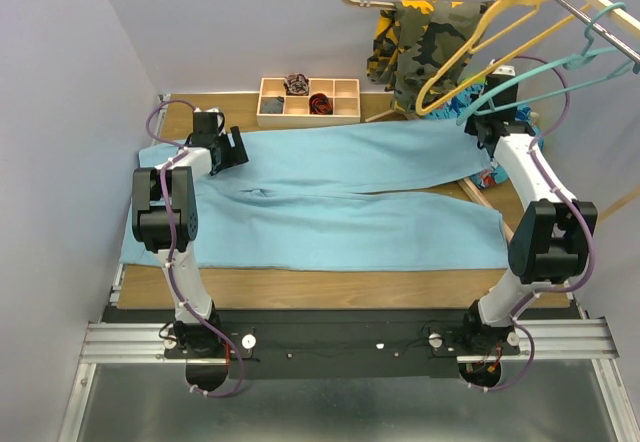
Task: Place the trousers on the hanger
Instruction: Flatten out the trousers at the center of the board, then pick up the hanger at the center of the board.
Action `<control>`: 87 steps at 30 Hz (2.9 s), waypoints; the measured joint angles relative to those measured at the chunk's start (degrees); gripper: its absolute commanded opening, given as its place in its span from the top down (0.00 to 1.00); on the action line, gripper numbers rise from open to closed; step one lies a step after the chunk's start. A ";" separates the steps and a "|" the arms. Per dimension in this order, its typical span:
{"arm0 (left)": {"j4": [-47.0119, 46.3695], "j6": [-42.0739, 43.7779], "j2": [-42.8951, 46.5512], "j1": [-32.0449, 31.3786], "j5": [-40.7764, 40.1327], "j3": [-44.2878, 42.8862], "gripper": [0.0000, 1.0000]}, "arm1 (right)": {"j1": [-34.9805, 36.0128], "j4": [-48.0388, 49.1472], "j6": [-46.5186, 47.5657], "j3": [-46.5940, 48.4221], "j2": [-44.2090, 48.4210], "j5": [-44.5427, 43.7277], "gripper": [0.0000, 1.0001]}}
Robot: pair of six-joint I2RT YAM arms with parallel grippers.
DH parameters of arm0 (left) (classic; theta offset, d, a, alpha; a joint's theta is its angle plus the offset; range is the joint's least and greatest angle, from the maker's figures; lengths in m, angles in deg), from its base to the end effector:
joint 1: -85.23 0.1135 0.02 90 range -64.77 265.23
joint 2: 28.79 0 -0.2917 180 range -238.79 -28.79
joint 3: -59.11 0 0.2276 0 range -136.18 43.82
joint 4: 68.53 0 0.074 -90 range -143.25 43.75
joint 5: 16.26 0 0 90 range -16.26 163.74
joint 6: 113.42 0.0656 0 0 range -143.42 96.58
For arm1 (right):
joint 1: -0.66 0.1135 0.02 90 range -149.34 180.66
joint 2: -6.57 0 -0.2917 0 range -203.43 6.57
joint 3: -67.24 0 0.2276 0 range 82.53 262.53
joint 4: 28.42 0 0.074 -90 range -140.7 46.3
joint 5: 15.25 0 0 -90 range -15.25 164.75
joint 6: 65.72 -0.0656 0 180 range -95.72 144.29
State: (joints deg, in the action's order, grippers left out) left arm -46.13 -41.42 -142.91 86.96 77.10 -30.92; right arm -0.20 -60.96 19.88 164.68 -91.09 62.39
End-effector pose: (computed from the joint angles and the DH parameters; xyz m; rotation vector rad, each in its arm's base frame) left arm 0.4429 0.0095 0.1857 -0.3819 2.3594 -0.2044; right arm 0.4023 -0.0201 0.3270 0.2235 2.1222 -0.1946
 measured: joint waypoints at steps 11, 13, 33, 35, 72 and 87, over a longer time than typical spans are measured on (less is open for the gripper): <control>-0.17 0.07 0.02 0.00 0.09 0.00 0.08 | -1.36 1.29 0.26 -0.57 -2.58 -5.51 0.99; -0.17 0.26 0.04 0.00 0.09 0.00 0.08 | -1.64 1.38 0.24 -0.57 -3.93 -6.27 0.99; 1.95 0.63 3.56 -0.37 0.61 0.00 0.08 | -2.64 1.11 -1.73 -7.50 -1.64 -2.93 0.19; 1.97 0.63 4.24 -0.37 0.83 0.04 0.08 | -2.58 1.11 -1.75 -9.27 0.90 0.22 0.20; -4.66 -3.39 20.83 -12.39 6.49 11.63 0.08 | 9.18 4.33 -3.32 -4.94 -18.08 37.94 0.44; -5.16 -5.73 18.71 -19.71 7.91 4.85 0.08 | 11.98 4.35 -2.23 -4.83 -18.67 38.10 0.61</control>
State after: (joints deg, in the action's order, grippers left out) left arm -51.29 -47.15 -124.20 67.25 85.01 -26.06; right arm 11.78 -56.61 17.65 159.85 -109.76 100.49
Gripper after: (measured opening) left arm 0.919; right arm 0.372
